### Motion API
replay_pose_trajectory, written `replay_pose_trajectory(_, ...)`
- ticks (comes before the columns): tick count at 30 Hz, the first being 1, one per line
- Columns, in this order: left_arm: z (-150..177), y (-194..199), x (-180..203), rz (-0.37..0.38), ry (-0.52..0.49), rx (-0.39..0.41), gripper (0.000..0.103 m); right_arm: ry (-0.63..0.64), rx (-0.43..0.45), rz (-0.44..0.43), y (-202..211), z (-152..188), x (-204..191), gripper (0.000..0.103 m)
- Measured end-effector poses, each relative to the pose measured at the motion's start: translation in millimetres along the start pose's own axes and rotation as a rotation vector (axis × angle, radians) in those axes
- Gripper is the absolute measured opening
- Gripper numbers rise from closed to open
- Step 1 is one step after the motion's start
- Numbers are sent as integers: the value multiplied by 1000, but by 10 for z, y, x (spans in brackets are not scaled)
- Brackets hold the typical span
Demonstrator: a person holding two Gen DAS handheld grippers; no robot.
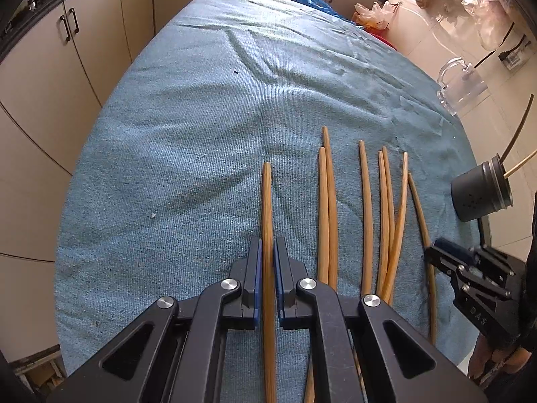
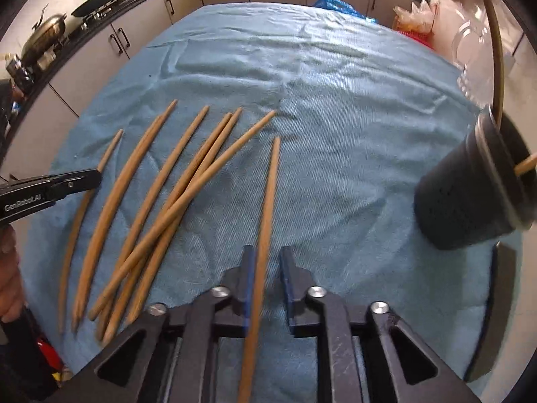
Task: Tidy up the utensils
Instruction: 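Return the left gripper to grasp a chopstick while the right gripper grasps another, then lift the left gripper's chopstick upright toward the holder while the right gripper carries its chopstick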
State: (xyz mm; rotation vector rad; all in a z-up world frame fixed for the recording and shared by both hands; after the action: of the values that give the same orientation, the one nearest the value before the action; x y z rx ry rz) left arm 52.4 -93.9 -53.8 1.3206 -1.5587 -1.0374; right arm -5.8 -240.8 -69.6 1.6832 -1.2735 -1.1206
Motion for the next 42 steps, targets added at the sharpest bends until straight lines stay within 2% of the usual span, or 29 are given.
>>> replay_pose_trajectory(1,0,-1,7,-5,-4,0,8,-4,3,6,-16,-32,9,27)
replay_pose_trajectory(6,-16,-12,39,-28,-23,0,8,-8,7,-5,-134,-209,-2,27)
replay_pose_trajectory(8,-31,-11,48,-23,-19,1,6,0,18,4,-157,-270,-10,11)
replay_pose_trajectory(10,-38,-2,73,-18,-23,14,6,-1,29,5,-159,-288,-4,8)
replay_pose_trajectory(13,-27,137,129,-3,-41,74,6,-50,58,-40,-93,-265,23,7)
replay_pose_trajectory(20,-51,744,233,48,-35,226,6,-66,339,-141,674,-207,-105,7)
replay_pose_trajectory(24,-32,1027,295,60,-37,282,6,-33,492,-156,1119,-140,-226,7)
replay_pose_trajectory(27,0,1245,330,82,-36,316,6,-29,572,-157,1337,-58,-280,7)
replay_pose_trajectory(32,29,1476,404,84,-43,374,6,-51,637,-201,1499,-11,-288,7)
replay_pose_trajectory(42,58,1701,562,97,-62,411,6,-66,694,-220,1712,103,-240,7)
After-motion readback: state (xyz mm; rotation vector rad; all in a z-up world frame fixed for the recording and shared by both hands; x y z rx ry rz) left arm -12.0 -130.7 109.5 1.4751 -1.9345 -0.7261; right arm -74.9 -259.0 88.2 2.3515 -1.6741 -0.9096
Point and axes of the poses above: each gripper's, at about its wrist camera, not at the fingertips, and y roughly against the way its jaws point, x to its right, z to its underside, the point moved 7 cm from there along -y, roughly the way its jaws point, and after that the axes turned 10 degrees about -z, right-handed, at the moved point
